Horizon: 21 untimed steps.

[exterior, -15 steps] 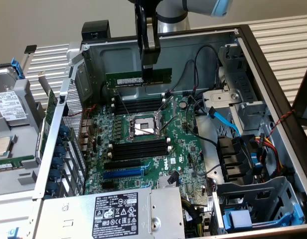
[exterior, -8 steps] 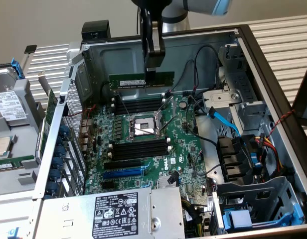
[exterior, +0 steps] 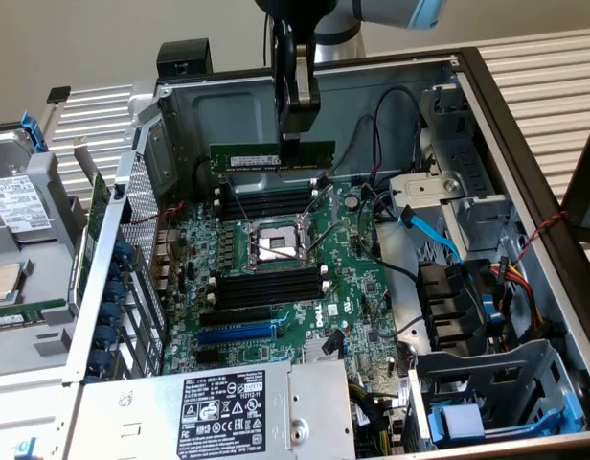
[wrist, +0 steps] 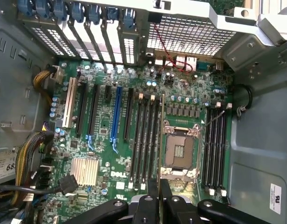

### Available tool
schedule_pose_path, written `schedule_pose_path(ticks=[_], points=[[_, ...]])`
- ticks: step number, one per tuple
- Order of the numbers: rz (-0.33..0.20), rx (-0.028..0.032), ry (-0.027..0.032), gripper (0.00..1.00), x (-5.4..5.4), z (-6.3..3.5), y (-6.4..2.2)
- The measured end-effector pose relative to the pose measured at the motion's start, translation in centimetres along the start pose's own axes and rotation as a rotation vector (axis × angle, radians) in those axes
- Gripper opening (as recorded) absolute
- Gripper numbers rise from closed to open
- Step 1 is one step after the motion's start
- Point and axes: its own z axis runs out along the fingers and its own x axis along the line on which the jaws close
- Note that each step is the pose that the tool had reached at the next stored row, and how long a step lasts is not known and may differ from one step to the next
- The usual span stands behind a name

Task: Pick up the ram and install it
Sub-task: 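Insert the ram into the slot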

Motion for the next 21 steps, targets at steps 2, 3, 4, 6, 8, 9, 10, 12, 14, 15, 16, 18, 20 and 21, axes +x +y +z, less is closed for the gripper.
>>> schedule_pose_path(ticks=[2,3,4,6,8,9,10,12,14,15,16,18,20,21], points=[[0.0,0.0001,-0.0007,0.13,0.0,0.2,-0.02],[0.0,-0.0002,-0.0014,0.13,0.0,0.35,-0.04],[0.0,-0.0001,-0.0027,0.13,0.0,0.54,-0.06],[-0.001,-0.0003,-0.0044,0.13,0.1,0.9,-0.1],[-0.001,-0.0022,-0.0052,0.13,0.2,1.26,-0.14],[-0.001,-0.0023,-0.0052,0.13,0.2,1.41,-0.14],[-0.001,-0.0023,-0.0051,0.13,0.3,1.54,-0.1],[-0.001,0.0,-0.0048,0.13,0.3,1.79,0.15],[-0.001,0.0105,-0.004,0.13,0.3,2.01,0.51],[-0.002,0.0182,-0.0036,0.13,0.3,2.11,0.68],[-0.002,0.0255,-0.0031,0.13,0.3,2.21,0.82],[-0.003,0.0377,-0.002,0.13,0.3,2.4,1.08],[-0.003,0.046,-0.0013,0.13,0.3,2.67,1.43],[-0.003,0.0497,-0.0008,0.13,0.3,2.82,1.63]])
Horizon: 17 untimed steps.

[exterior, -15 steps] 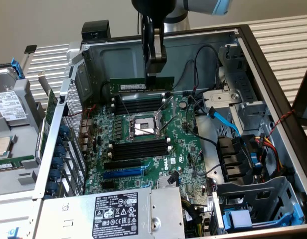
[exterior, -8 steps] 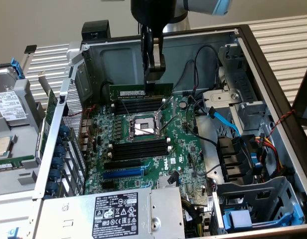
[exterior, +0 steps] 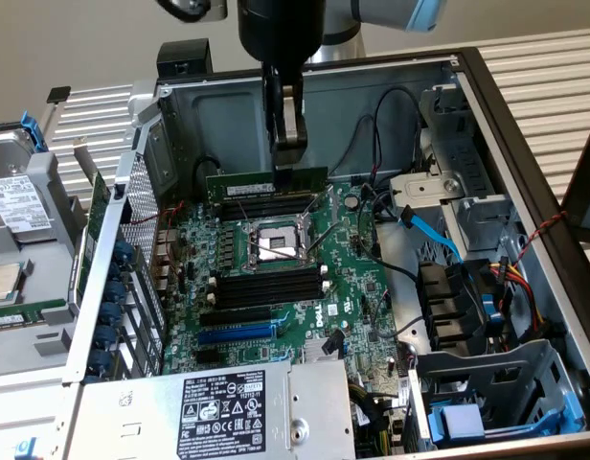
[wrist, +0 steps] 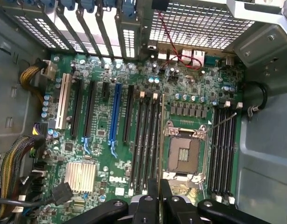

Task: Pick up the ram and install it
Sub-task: 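Insert the ram into the slot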

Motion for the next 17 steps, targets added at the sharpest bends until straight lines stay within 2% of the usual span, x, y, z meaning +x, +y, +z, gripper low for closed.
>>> schedule_pose_path(ticks=[2,5,8,10,13,17], points=[[0.0,0.0069,0.0017,0.13,0.0,0.24,0.39],[0.0,0.0175,0.0096,0.13,0.0,0.44,0.68],[0.01,0.0349,0.0129,0.13,0.0,0.56,0.69],[0.019,0.0436,0.0144,0.13,0.0,0.71,0.71],[0.034,0.0477,0.0224,0.13,0.0,0.96,0.84],[0.045,0.0499,0.0381,0.13,-0.1,1.3,0.97]])
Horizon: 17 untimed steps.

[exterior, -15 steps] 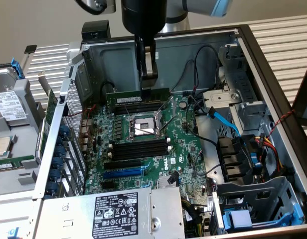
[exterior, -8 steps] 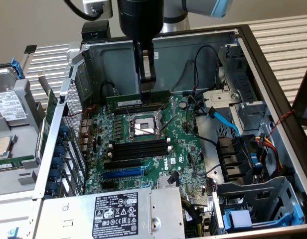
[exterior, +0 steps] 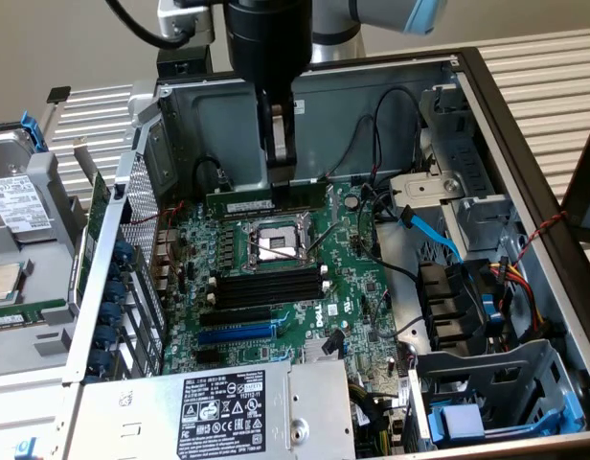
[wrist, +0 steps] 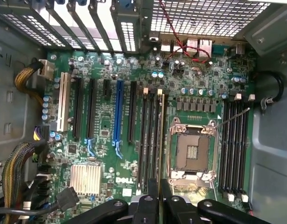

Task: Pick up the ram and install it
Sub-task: 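Insert the ram into the slot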

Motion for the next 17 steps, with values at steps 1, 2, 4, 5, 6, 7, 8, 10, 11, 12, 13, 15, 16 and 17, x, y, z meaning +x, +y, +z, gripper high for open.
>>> schedule_pose_path(ticks=[1,2,4,5,6,7,8,10,11,12,13,15,16,17], points=[[0.0,0.0,0.0028,0.13,-0.2,0.12,0.03],[0.0,0.0,0.005,0.13,-0.4,0.24,0.07],[0.0,-0.0001,0.009,0.13,-0.8,0.49,0.12],[0.0,-0.0002,0.0122,0.13,-1.1,0.6,0.14],[0.0,-0.0004,0.0197,0.13,-1.2,0.65,0.15],[0.0,-0.0004,0.0334,0.13,-1.4,0.68,0.16],[0.0,-0.0006,0.0459,0.13,-1.5,0.71,0.17],[0.0,-0.0007,0.0506,0.13,-1.7,0.93,0.17],[0.0,-0.0006,0.0494,0.13,-1.7,1.12,0.16],[0.001,-0.0006,0.048,0.13,-1.7,1.29,0.17],[0.001,-0.0006,0.0467,0.13,-1.6,1.48,0.17],[0.004,-0.0006,0.0458,0.13,-1.5,1.78,0.18],[0.004,-0.0008,0.0454,0.13,-1.5,1.87,0.18],[0.005,-0.0007,0.045,0.13,-1.3,1.95,0.18]])
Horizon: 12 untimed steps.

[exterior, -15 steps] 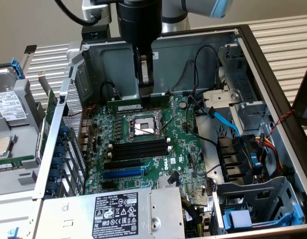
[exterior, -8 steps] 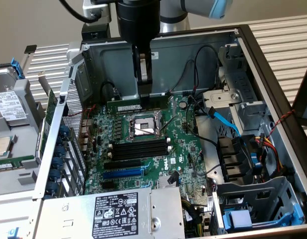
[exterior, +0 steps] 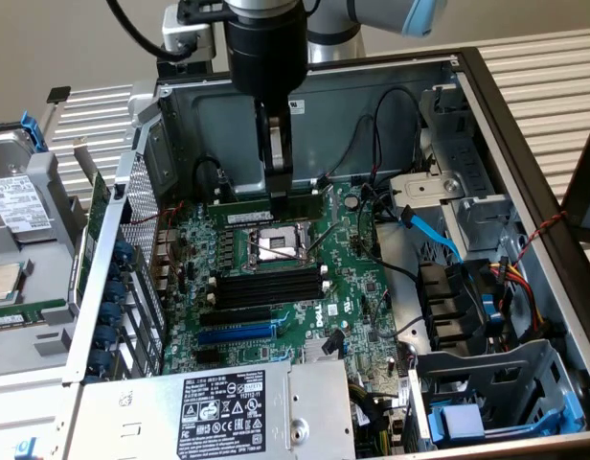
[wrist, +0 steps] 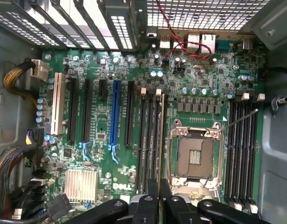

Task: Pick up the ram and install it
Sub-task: 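Insert the ram into the slot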

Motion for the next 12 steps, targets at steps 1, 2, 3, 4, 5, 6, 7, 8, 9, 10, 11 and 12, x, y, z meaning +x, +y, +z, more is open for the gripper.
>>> schedule_pose_path(ticks=[1,2,3,4,5,6,7,8,9,10,11,12], points=[[0.0,0.0002,-0.0005,0.13,0.1,0.07,0.0],[0.0,0.0001,-0.0005,0.13,0.2,0.11,0.0],[0.0,-0.0001,-0.0004,0.13,0.3,0.13,0.0],[0.0,-0.0003,-0.001,0.13,0.4,0.17,0.01],[0.001,-0.0002,-0.0035,0.13,0.6,0.22,0.01],[0.003,-0.0002,-0.0066,0.13,0.7,0.28,0.01],[0.005,-0.0003,-0.0094,0.13,0.8,0.34,0.02],[0.007,-0.0003,-0.0126,0.13,0.9,0.41,0.02],[0.009,-0.0002,-0.0141,0.13,0.9,0.47,0.02],[0.009,-0.0003,-0.0141,0.13,1.1,0.49,0.02],[0.009,-0.0007,-0.0141,0.13,1.2,0.54,0.02],[0.009,-0.0005,-0.0144,0.13,1.2,0.65,0.02]])
